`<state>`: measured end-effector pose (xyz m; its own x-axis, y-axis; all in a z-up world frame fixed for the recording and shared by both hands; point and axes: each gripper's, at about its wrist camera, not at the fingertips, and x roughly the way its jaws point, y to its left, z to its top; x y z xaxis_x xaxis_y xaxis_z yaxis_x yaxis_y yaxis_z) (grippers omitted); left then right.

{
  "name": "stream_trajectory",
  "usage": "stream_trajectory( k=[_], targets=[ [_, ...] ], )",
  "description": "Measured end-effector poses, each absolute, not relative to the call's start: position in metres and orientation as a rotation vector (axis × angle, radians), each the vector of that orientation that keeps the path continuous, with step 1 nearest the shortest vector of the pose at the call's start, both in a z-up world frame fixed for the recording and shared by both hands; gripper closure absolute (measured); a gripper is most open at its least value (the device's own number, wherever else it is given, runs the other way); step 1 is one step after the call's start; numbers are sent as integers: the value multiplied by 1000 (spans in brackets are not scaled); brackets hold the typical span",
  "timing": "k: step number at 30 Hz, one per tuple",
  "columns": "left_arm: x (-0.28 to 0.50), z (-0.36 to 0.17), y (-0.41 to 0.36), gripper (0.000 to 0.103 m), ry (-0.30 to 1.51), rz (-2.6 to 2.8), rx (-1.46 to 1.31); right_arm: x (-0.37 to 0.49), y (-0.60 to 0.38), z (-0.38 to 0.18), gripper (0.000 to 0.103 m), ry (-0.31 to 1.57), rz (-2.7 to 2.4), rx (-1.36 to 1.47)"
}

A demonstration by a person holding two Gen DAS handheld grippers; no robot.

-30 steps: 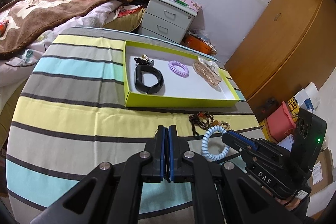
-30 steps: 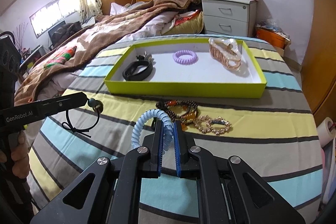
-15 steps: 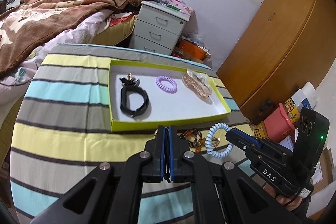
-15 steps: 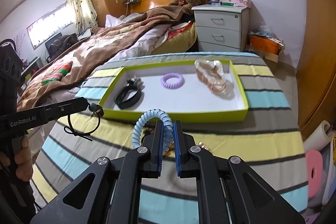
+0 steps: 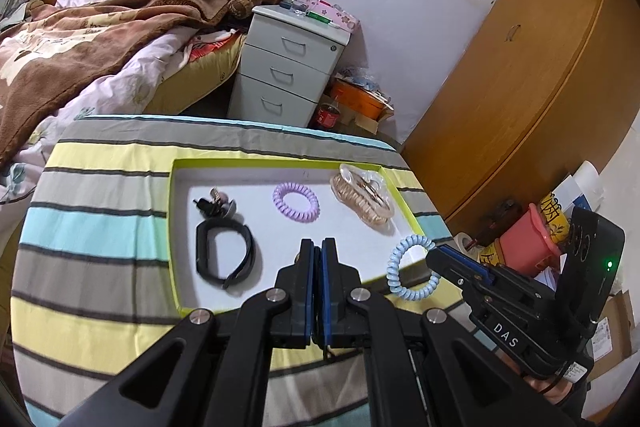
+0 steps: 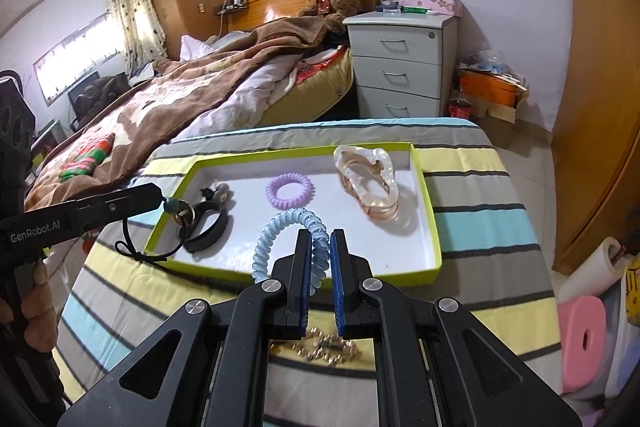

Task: Organize jewelry
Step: 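Carry the black tie and blue coil over the green box with both tools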

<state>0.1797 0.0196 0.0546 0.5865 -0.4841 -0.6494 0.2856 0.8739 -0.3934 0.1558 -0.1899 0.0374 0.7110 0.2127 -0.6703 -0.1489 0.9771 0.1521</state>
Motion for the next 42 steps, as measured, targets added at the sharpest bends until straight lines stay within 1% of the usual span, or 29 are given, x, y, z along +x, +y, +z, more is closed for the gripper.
stream_trajectory(
  k=[9, 19, 27, 42],
  targets=[
    [216, 47, 9, 99, 850, -457, -269, 184, -188, 29, 93, 780, 191, 81],
    [248, 26, -1, 99, 903, -464, -291, 205, -183, 4, 93, 847, 184, 70],
    [257, 5, -8, 99, 950, -453, -287, 212, -183, -4, 93, 866, 175, 63],
    [263, -10, -8, 99, 981, -392, -242, 218, -181, -14, 93, 879, 134, 19]
  ],
)
